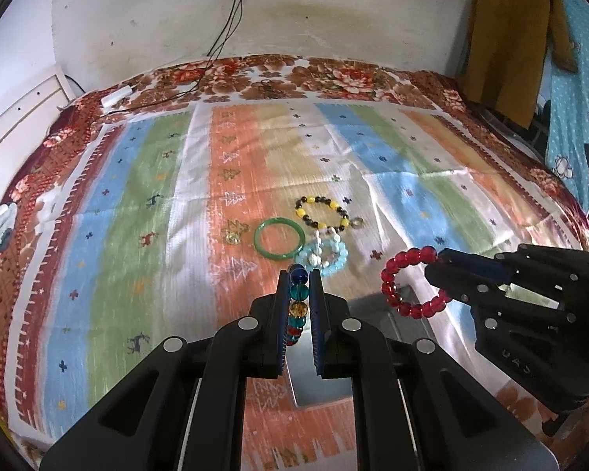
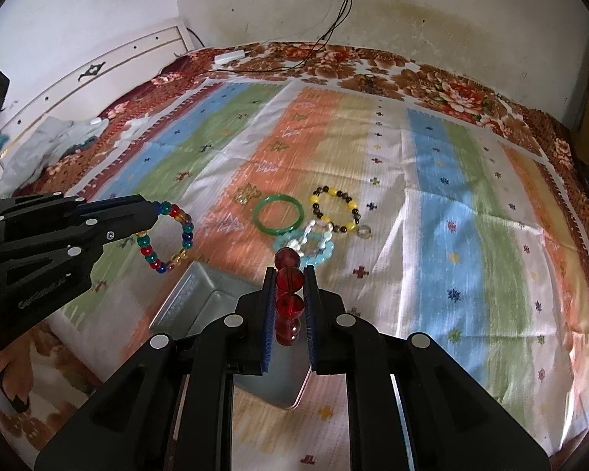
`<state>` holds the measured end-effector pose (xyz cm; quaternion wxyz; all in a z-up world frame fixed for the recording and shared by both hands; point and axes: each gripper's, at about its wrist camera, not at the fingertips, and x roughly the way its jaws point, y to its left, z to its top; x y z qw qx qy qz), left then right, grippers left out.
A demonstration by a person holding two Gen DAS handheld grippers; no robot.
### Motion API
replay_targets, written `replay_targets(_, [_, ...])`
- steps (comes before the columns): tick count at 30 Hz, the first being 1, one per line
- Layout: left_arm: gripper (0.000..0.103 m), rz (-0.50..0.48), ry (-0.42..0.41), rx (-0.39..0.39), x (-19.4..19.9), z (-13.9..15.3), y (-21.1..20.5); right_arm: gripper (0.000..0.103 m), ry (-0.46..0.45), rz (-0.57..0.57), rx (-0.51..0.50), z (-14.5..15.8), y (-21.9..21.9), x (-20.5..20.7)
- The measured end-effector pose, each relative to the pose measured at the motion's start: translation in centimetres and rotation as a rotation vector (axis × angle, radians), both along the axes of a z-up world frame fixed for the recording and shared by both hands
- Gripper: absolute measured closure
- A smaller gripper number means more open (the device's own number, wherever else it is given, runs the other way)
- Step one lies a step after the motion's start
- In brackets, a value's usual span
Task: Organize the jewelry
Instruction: 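Lower both bracelets into the tin box and open both tools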
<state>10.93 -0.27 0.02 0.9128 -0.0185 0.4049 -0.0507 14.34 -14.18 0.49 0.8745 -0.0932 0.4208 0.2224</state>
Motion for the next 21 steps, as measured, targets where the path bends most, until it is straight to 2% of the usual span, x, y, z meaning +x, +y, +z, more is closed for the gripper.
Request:
replay_targets(10, [0.093,-0.012,0.025,-0.012,-1.0,-1.0,-0.5,0.088,0.035,0.008,0.019,-0.9,0.2,-1.0])
replay_targets(11, [0.09,-0.007,0.026,-0.009,-1.0,-1.0,-0.5,0.081,0.034,0.001,0.023,-0.9,0.1,-0.9])
replay_targets(12, [0.086,-0.003,0.029,-0.003,-0.9,-1.1,-0.4,0.062,0.024,-0.014,0.022,-0.8,-0.1,-0.9])
replay_targets(13, [0.077,0.001,0.027,-0.001,-0.9,-1.1,-0.4,0.055,0.008,-0.028,0.02,-0.6,-0.3,-0.8])
replay_targets(14, [0.069,0.013,0.024,0.003,-0.8,-1.1,-0.2,0.053,-0.001,-0.035,0.021,-0.5,-0.5,-0.7])
replay_targets(17, [0.058,0.051,0.018,0.023,-0.6,-1.0,0.6,0.053,-0.016,-0.058,0.016,-0.4,-0.9,-0.3])
replay_targets(21, [0.052,0.093,0.013,0.04,0.0,-0.9,2.0,0.053,-0.011,-0.073,0.012,-0.6,-1.3,0.3])
